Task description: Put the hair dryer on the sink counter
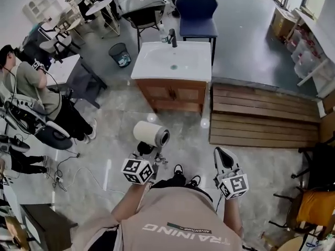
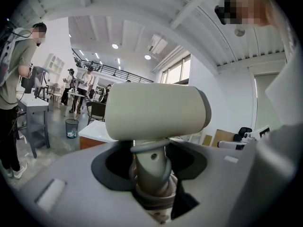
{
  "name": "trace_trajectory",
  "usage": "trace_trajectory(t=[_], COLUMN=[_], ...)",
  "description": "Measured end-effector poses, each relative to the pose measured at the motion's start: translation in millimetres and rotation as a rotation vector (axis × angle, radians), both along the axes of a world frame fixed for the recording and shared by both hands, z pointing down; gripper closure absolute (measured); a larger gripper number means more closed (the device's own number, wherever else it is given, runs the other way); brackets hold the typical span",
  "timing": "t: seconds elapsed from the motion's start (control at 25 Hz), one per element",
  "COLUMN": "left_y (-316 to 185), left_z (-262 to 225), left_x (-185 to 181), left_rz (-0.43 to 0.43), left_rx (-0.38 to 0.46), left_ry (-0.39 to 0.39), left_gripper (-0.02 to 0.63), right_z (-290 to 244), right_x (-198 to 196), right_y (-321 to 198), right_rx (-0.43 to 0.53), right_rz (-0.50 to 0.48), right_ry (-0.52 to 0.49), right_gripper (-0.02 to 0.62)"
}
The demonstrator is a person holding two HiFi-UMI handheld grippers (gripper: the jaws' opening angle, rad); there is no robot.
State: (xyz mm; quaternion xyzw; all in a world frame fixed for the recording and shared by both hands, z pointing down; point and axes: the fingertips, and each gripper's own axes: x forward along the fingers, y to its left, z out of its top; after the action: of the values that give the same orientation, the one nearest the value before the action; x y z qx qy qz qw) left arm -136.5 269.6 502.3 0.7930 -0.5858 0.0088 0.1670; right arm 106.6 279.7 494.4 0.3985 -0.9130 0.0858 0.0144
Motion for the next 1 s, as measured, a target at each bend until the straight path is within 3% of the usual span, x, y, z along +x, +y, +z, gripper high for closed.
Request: trace_trajectory(t=[0.36,0.68,1.0], left_y=[-29,-57,-85], left_z=[7,7,22], left_x=[-3,-36,-48], left_rz=[0.019,0.082,0.153], left_rx=[0.03,0.06,0.037], left_ry=[0.083,-0.002,0.013], left_gripper=[0.391,0.391,0.391], right_z=[-5,-12,-9], right_x=[-17,-55,-75], right_y=[-26,-54,-73], right_rx=[0.013,0.03,0.012], right_rz=[-0.032,-0.015,0.046], right_ry=[0.088,0.094,0.101], right_gripper=[0.589,0.588,0.589])
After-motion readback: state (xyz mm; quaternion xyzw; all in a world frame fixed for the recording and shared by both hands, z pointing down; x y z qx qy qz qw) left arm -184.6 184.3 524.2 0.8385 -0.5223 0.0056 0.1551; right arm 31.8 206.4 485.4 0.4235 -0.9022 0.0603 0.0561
